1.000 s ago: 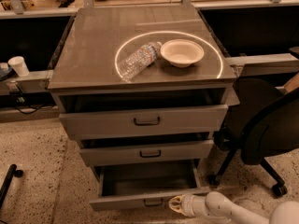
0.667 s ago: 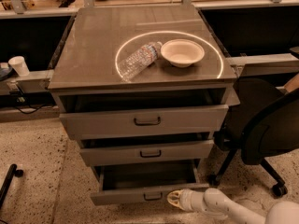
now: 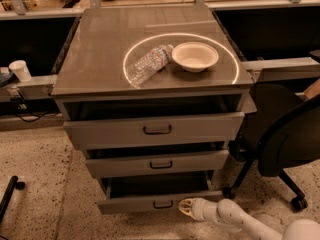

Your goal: Close bottom drawer

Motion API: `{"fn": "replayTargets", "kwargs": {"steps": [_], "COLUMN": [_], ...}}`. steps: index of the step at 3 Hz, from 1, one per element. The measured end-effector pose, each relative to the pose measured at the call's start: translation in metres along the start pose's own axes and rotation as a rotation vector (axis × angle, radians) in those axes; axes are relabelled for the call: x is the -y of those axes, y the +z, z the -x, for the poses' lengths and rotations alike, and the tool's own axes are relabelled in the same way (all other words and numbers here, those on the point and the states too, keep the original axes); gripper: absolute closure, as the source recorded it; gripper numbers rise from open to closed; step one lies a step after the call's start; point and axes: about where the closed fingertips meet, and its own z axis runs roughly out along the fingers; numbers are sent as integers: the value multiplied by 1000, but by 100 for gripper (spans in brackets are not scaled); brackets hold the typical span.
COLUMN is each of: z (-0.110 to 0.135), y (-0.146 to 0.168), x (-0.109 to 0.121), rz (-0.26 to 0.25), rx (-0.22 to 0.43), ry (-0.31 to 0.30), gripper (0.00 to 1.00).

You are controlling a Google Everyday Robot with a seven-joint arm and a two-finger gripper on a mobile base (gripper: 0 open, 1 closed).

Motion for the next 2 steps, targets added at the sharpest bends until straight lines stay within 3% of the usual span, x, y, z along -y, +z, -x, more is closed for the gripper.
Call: {"fn": "replayTargets", "kwargs": {"steps": [2], "z": [-8], "y": [13], "x": [24], "rz": [-43], "rx": [8], "ry": [44], "gripper": [4]}}
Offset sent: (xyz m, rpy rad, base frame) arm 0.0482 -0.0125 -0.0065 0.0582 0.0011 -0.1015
